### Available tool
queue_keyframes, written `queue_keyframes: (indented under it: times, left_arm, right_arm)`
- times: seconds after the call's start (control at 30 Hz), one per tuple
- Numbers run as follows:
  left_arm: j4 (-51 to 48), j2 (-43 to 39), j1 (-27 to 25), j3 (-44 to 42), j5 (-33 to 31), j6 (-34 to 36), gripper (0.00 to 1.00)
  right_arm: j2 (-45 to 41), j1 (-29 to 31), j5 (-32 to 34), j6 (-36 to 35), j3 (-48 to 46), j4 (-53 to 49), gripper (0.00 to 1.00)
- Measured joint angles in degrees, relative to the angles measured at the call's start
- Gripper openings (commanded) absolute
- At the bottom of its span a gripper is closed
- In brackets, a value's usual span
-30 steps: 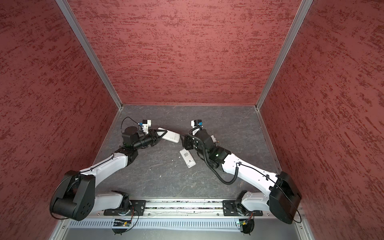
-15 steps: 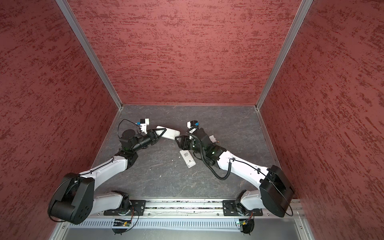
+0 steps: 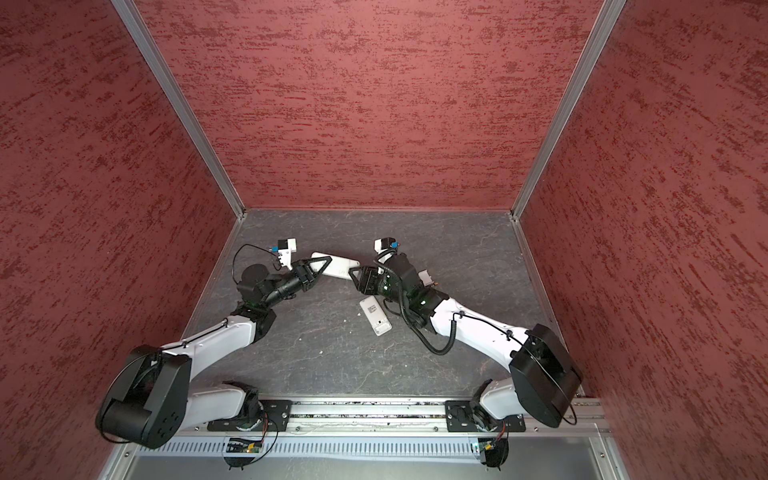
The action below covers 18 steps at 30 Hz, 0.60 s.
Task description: Unload the batteries from the remote control
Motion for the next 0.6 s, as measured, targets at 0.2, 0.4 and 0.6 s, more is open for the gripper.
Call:
queue_keyframes:
  times: [0.2, 0.4, 0.6]
  left_arm:
    - [1.77, 0.07, -0.09, 0.0, 0.02, -0.83, 0.0]
    - [2.45, 1.01, -0.22, -0.07, -0.33, -1.53, 0.0]
    - [3.8, 1.44, -0.2, -0.07, -0.61, -1.81, 0.0]
  right_arm:
    - [1.77, -0.7, -0.13, 0.9, 1.22, 1.25, 0.45]
    - [4.07, -1.01, -0.63, 2.08, 1.66, 2.56, 0.37]
    - [4.11, -1.29, -1.25, 2.78, 1.66, 3.32, 0.3]
